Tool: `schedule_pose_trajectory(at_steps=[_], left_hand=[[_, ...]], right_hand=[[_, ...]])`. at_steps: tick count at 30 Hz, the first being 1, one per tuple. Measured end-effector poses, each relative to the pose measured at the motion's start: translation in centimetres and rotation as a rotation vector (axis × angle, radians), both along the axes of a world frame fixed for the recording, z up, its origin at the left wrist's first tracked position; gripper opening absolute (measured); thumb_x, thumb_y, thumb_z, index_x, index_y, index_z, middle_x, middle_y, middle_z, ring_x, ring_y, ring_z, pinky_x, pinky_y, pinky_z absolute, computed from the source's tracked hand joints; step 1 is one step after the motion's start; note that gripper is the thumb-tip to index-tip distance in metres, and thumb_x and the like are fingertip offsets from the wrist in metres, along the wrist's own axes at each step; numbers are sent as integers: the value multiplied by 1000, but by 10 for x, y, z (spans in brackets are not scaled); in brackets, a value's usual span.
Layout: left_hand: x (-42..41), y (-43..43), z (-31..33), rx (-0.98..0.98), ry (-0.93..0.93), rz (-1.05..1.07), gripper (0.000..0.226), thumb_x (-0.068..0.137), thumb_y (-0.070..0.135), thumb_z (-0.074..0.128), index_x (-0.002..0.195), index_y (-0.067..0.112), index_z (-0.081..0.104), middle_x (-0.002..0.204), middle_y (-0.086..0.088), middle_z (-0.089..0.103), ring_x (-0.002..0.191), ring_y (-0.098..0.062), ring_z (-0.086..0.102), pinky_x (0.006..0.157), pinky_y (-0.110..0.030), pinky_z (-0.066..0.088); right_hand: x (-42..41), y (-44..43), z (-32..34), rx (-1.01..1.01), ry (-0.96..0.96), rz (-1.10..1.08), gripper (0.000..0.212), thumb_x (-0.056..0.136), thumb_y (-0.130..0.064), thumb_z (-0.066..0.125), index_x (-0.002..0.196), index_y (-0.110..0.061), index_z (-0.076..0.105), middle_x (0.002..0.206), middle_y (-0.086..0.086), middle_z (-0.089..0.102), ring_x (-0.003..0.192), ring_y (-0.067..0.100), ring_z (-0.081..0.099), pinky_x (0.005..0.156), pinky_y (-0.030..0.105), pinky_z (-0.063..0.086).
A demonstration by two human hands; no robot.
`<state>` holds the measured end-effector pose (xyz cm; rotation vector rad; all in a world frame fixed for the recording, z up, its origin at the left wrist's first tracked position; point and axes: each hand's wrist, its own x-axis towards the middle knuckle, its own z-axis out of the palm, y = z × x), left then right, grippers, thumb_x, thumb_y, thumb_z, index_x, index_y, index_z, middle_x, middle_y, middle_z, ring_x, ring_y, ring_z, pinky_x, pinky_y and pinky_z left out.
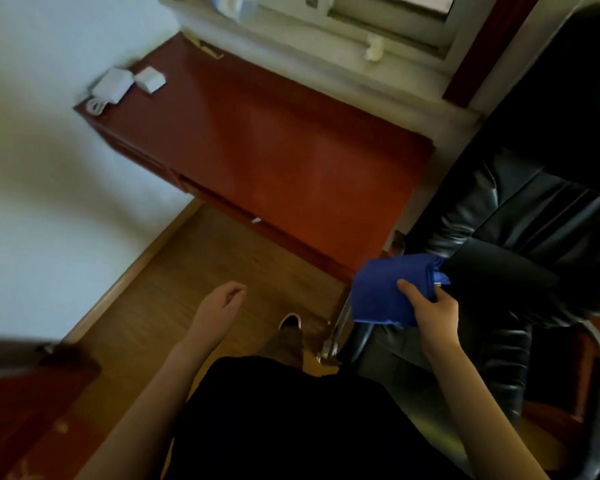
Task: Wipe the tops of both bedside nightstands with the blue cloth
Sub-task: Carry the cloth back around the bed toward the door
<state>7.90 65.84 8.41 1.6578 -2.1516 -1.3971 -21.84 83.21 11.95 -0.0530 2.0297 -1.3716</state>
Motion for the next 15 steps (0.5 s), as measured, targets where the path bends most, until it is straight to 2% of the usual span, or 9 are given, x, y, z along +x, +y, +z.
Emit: schedule_pose_trajectory(at_steps=[2, 4, 8, 10, 13, 15], left_hand=[[-31, -45, 6, -23, 0, -112, 27, 99, 30, 47, 118, 20, 62, 112, 7, 63, 100, -5, 58, 81, -18, 43], [-65, -87, 13, -62, -3, -220, 32, 99, 30, 47, 126, 18, 58, 122, 3, 61, 110, -9, 56, 95, -28, 46], [-131, -159, 13, -258, -39, -448, 41, 100, 31, 44, 138, 16, 49, 139, 0, 53, 129, -14, 48, 108, -31, 38], [-161, -186, 4, -314, -56, -505, 44, 100, 31, 43, 142, 17, 45, 144, -1, 49, 134, -16, 43, 111, -32, 34], [-195, -215, -20, -377, -87, -559, 49, 99, 32, 46, 146, 19, 39, 152, -3, 40, 141, -20, 33, 116, -36, 28], [-207, -225, -43, -395, -146, -623, 54, 98, 34, 48, 148, 21, 35, 156, -4, 33, 145, -23, 25, 117, -38, 22]], right_hand=[[-12, -39, 5, -24, 3, -34, 32, 81, -23, 75, 110, -14, 62, 96, -2, 66, 86, 17, 65, 78, 36, 53], [-24, -80, 9, -38, 26, -47, 28, 82, -23, 75, 106, -15, 62, 97, 1, 67, 85, 17, 66, 76, 34, 53], [-49, -153, 12, -114, 53, -82, 18, 83, -24, 74, 97, -20, 64, 93, -5, 69, 77, 9, 68, 63, 22, 54], [-60, -178, 3, -172, 32, -121, 14, 82, -25, 74, 93, -25, 65, 91, -9, 70, 75, 6, 71, 63, 21, 57], [-69, -201, -31, -116, -28, -182, 29, 82, -29, 75, 106, -15, 65, 97, -4, 70, 84, 13, 70, 69, 26, 57], [-70, -206, -59, 9, -36, -178, 39, 82, -29, 74, 113, -9, 62, 104, 2, 67, 85, 16, 65, 65, 23, 52]])
